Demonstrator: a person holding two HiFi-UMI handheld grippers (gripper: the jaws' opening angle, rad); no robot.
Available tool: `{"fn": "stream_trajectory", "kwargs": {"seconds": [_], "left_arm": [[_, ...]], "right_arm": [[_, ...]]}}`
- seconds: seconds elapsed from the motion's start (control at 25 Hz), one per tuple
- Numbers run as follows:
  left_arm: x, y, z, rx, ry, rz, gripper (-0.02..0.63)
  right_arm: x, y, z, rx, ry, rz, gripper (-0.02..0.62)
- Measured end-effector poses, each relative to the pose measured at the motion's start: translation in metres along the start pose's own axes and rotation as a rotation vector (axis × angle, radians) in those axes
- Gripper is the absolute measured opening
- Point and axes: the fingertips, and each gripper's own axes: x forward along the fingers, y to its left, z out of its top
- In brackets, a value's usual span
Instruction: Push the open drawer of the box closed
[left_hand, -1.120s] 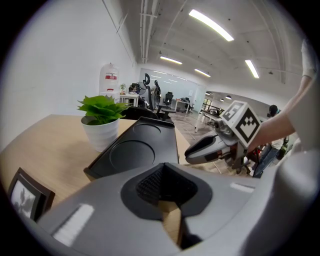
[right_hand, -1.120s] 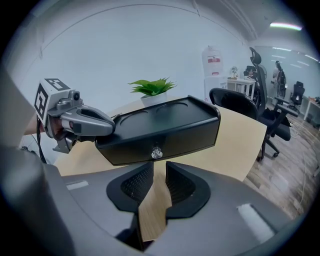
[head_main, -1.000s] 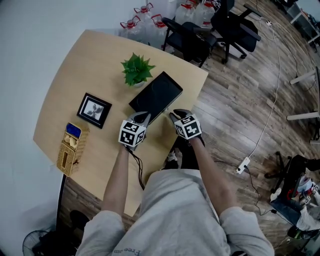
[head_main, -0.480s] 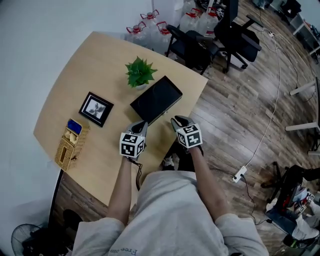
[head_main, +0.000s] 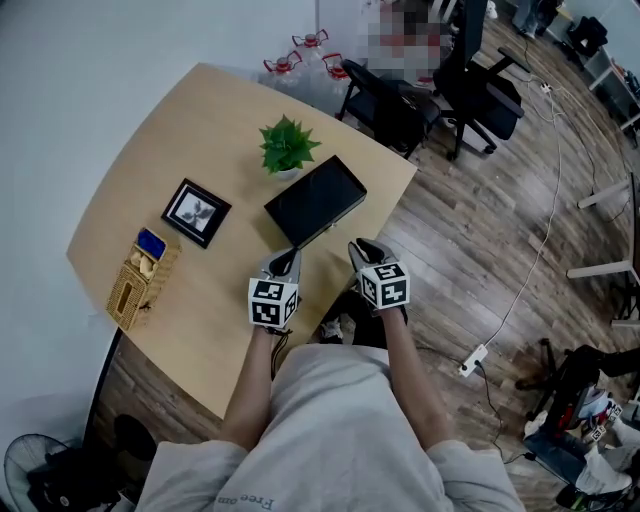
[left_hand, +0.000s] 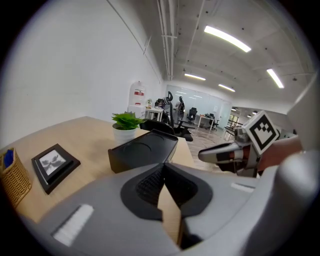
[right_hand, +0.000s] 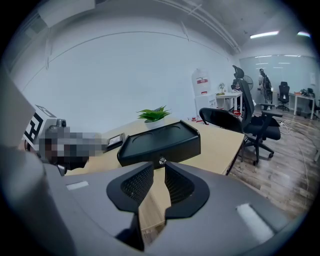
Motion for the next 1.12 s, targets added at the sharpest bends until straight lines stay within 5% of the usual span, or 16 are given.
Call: {"fn": "stream_trajectory", "kwargs": {"seconds": [0.28, 1.12], "left_arm": [[-0.005, -0.010, -0.008, -0.052, -0.029, 0.027, 0.054], [-0.004, -0.012, -0.019, -0.010, 0.003, 0.043, 0.054]], "right_arm": [[-0.011, 0.003, -0.001, 0.004, -0.035, -0.006, 0.045], [-0.017, -0.002, -0.010, 0.039, -0.043, -0.016, 0.002]]}}
